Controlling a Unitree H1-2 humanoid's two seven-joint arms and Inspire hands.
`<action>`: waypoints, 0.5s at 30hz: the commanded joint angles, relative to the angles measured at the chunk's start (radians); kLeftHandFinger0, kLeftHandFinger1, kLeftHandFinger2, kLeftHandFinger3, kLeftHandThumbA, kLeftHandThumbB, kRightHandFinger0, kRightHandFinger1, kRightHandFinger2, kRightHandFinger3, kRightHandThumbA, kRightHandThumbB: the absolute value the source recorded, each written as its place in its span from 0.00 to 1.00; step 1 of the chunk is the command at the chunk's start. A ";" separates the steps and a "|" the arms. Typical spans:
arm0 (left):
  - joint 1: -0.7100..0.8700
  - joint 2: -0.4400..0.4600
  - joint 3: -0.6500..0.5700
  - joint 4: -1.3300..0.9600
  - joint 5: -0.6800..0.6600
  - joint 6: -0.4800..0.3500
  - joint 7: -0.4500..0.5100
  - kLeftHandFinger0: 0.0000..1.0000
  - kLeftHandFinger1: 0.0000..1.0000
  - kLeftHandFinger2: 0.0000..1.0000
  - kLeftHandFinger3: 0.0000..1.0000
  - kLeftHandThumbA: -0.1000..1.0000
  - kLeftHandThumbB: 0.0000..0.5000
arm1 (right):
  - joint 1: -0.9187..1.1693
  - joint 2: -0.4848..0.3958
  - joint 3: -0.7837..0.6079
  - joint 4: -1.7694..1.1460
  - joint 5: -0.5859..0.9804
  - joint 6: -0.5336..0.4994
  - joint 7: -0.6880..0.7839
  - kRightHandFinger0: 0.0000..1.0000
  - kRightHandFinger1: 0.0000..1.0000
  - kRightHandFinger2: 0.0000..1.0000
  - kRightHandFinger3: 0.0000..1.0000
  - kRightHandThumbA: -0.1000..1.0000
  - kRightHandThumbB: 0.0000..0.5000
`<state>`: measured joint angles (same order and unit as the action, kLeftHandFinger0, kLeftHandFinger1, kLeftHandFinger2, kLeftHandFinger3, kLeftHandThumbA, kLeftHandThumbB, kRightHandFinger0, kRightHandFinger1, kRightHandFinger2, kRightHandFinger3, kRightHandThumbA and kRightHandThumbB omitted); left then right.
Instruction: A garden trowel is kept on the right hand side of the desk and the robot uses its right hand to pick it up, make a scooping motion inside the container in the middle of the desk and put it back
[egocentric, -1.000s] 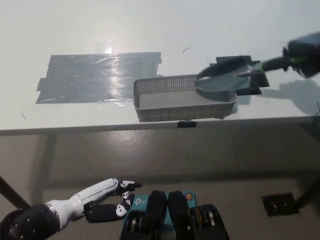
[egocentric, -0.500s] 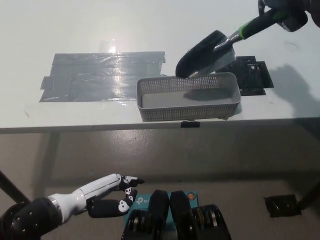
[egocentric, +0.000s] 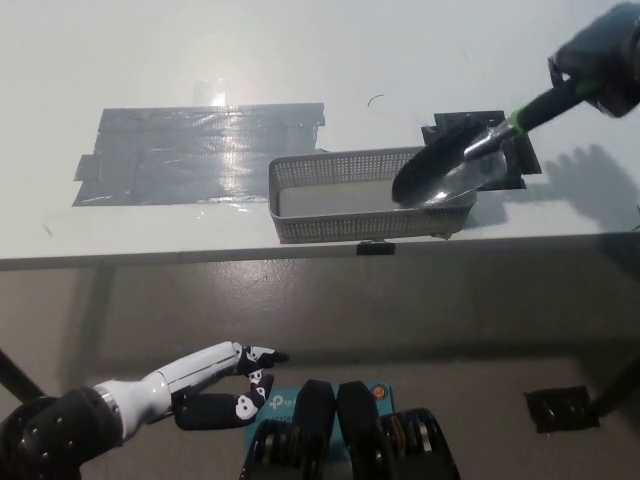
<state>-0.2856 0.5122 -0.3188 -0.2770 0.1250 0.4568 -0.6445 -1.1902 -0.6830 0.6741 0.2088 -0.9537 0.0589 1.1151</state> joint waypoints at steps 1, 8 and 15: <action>0.003 0.019 0.009 -0.038 0.019 0.013 -0.018 1.00 1.00 1.00 1.00 1.00 0.94 | -0.050 -0.021 -0.013 0.011 -0.083 0.016 0.041 1.00 1.00 1.00 1.00 0.14 0.00; 0.008 0.015 0.007 -0.048 0.024 0.013 -0.029 1.00 1.00 1.00 1.00 1.00 0.98 | -0.063 0.024 -0.018 0.107 -0.120 0.055 0.040 1.00 1.00 1.00 1.00 0.00 0.00; -0.005 0.008 0.001 -0.048 0.030 0.013 -0.041 1.00 1.00 1.00 1.00 1.00 1.00 | -0.092 0.055 -0.021 0.130 -0.149 0.061 0.045 0.68 0.81 0.94 0.93 0.09 0.00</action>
<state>-0.2705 0.5100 -0.3194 -0.2913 0.1424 0.4569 -0.6632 -1.1929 -0.6239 0.6765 0.3389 -1.0470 0.0908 1.1489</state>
